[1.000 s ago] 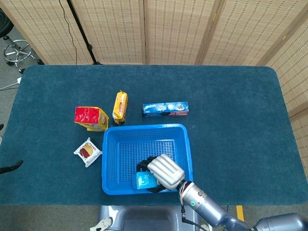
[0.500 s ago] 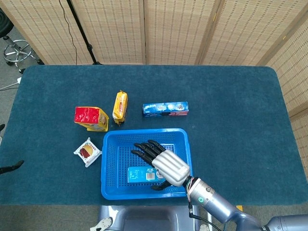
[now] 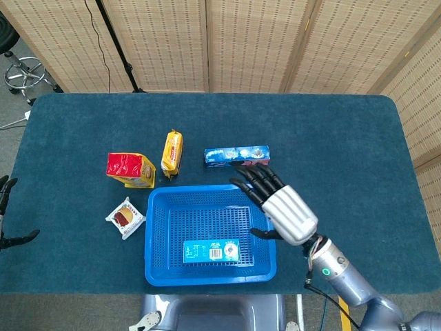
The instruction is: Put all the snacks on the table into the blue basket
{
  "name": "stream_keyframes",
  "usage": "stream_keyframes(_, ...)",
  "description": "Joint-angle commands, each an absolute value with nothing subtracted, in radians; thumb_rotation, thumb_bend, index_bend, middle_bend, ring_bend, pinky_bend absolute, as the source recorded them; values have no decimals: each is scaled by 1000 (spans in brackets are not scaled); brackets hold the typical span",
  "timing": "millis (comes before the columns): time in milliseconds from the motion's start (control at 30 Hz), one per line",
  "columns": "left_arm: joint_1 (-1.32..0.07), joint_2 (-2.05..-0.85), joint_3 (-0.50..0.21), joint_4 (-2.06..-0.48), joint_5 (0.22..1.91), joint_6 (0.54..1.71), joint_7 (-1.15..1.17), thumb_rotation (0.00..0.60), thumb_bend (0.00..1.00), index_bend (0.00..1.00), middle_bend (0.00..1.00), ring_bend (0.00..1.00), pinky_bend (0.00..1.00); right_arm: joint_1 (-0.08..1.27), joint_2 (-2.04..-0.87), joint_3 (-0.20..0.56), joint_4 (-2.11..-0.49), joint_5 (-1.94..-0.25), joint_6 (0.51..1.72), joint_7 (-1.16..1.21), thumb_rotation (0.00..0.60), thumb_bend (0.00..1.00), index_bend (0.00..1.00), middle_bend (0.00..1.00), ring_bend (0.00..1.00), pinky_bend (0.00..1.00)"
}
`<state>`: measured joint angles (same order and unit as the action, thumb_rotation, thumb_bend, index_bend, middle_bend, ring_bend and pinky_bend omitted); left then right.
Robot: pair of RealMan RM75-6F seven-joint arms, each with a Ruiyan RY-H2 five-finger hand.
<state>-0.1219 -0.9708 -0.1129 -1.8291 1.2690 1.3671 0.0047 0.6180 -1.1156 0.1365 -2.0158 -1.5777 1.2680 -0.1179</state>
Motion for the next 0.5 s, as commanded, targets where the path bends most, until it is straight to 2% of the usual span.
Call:
stream_keyframes(33, -160, -1008, -95, -1744, 1326, 1300, -55, 600, 0, 0, 0, 0, 0, 517, -1023, 76, -1916, -1664, 1366, -3, 600, 0, 0, 0, 0, 9)
stream_keyframes(300, -256, -1102, -19, -1478, 1575, 1201, -270, 600, 0, 0, 0, 0, 0, 378, -948, -57, -1780, -1707, 1423, 113, 600, 0, 0, 0, 0, 1)
stream_keyframes(500, -327, -1191, 36, -1313, 1746, 1204, -344, 600, 0, 0, 0, 0, 0, 302, -946, -89, -1755, -1684, 1468, 161, 600, 0, 0, 0, 0, 1)
